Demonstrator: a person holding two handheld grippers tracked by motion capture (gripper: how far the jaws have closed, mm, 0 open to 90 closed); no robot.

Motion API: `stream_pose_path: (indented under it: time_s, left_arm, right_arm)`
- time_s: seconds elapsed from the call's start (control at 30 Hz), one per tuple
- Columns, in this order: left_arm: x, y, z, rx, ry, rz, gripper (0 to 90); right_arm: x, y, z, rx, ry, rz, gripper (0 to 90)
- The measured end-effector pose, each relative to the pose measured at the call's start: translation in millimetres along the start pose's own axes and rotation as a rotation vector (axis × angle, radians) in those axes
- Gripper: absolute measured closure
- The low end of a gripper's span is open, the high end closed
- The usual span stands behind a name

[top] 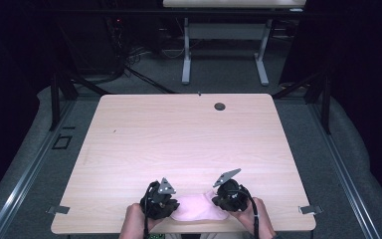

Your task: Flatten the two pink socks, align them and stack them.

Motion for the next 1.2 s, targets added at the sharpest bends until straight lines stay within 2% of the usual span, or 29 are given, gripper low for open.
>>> stream_pose_path:
  time_s: [0.03,0.1,0.2,0.27,0.37,0.43,0.5,0.53,0.57,0.6,0.63,0.67,0.7,0.73,0.77,0.8,0.87,0.9,0.93,0.97,1.0,1.03,1.07,1.13,1.17,1.2]
  left_arm:
    - [-1.5,-2.5,-5.3,-0.019,0.001,-0.006,88.3]
    - [-2.1,-4.3,-7.0,-0.028,0.013,-0.012,89.7]
    - [-2.5,-8.0,-8.0,-0.024,0.018,-0.008,89.9]
    - [-3.2,-9.2,-6.9,-0.029,0.034,-0.010,89.9]
    - [-3.2,-10.4,-6.6,-0.020,0.039,-0.010,90.0]
    - [-3.7,-10.7,-6.4,-0.016,0.035,-0.002,89.9]
    - [-4.0,-9.1,-6.5,-0.001,0.036,0.007,88.4]
    - [-4.4,-8.1,-5.6,0.005,0.035,0.008,83.2]
    - [-4.8,-6.7,-4.4,0.012,0.039,0.005,77.6]
    - [-5.7,-4.7,-2.7,0.025,0.052,0.015,60.7]
    - [-10.4,-0.5,2.9,0.047,0.098,0.015,54.0]
    - [-10.4,-0.5,2.9,0.047,0.098,0.015,48.5]
    - [-12.9,1.6,6.3,0.060,0.111,0.023,48.5]
    - [-15.7,3.3,10.0,0.069,0.123,0.023,42.8]
    - [-17.9,4.8,13.5,0.078,0.128,0.028,34.3]
    - [-20.2,6.1,17.4,0.088,0.133,0.030,34.3]
    - [-24.6,6.8,24.9,0.098,0.140,0.032,28.0]
    - [-31.2,6.1,30.9,0.109,0.163,0.037,23.2]
    - [-31.2,6.1,30.9,0.109,0.163,0.037,20.7]
    - [-38.0,3.9,36.4,0.115,0.169,0.055,18.8]
    - [-38.0,3.9,36.4,0.115,0.169,0.055,17.6]
    - [-42.0,2.6,39.1,0.122,0.179,0.065,16.3]
    - [-46.6,1.1,42.3,0.127,0.189,0.072,16.3]
    - [-56.2,-3.0,48.7,0.129,0.213,0.091,15.1]
    - [-66.2,-8.2,53.9,0.124,0.230,0.113,14.4]
    - [-66.2,-8.2,53.9,0.124,0.230,0.113,13.6]
  right_arm:
    - [4.1,-0.1,-8.9,-0.029,-0.035,0.009,89.5]
    - [6.6,-0.9,-13.2,-0.037,-0.041,0.003,89.6]
    - [11.9,-0.6,-12.9,-0.030,-0.075,-0.003,89.7]
    - [12.7,-0.2,-13.6,-0.017,-0.074,-0.008,89.7]
    - [17.7,0.3,-13.4,-0.018,-0.100,-0.005,89.7]
    - [17.8,0.7,-13.7,-0.018,-0.099,-0.007,89.7]
    - [18.3,1.7,-13.9,-0.023,-0.092,-0.005,89.4]
    - [18.5,1.8,-12.8,-0.032,-0.087,-0.008,88.9]
    - [17.7,3.0,-13.6,-0.006,-0.067,-0.018,83.8]
    - [17.6,4.9,-8.7,0.018,-0.045,-0.041,76.7]
    - [18.8,5.9,-5.9,0.034,-0.054,-0.039,73.1]
    - [18.8,5.9,-5.9,0.034,-0.054,-0.039,73.1]
    - [19.7,7.2,-1.9,0.047,-0.055,-0.039,67.3]
    - [20.6,9.2,1.7,0.071,-0.055,-0.047,61.4]
    - [23.0,10.8,11.1,0.097,-0.061,-0.050,49.5]
    - [23.0,10.8,11.1,0.097,-0.061,-0.050,49.5]
    - [26.5,11.3,20.8,0.119,-0.070,-0.060,37.9]
    - [31.3,11.6,29.7,0.142,-0.093,-0.075,25.8]
    - [34.3,11.9,33.6,0.160,-0.110,-0.087,21.2]
    - [36.0,12.4,37.1,0.181,-0.116,-0.101,17.5]
    - [36.0,12.4,37.1,0.181,-0.116,-0.101,17.5]
    - [41.8,11.3,44.4,0.201,-0.144,-0.113,14.7]
    - [41.8,11.3,44.4,0.201,-0.144,-0.113,14.7]
    - [49.2,9.0,52.3,0.235,-0.168,-0.134,10.4]
    - [52.0,7.4,54.6,0.235,-0.180,-0.136,8.0]
    - [52.0,7.4,54.6,0.235,-0.180,-0.136,8.0]
Point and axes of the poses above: each handheld gripper's, and its own axes: z roughly backward along the jaws, y roughly out of its top, x roughly to its right, the point moved 8 cm from there along -z, roughly forward along the jaws, and after that the axes turned 4 degrees about x, right-handed, at the moved point
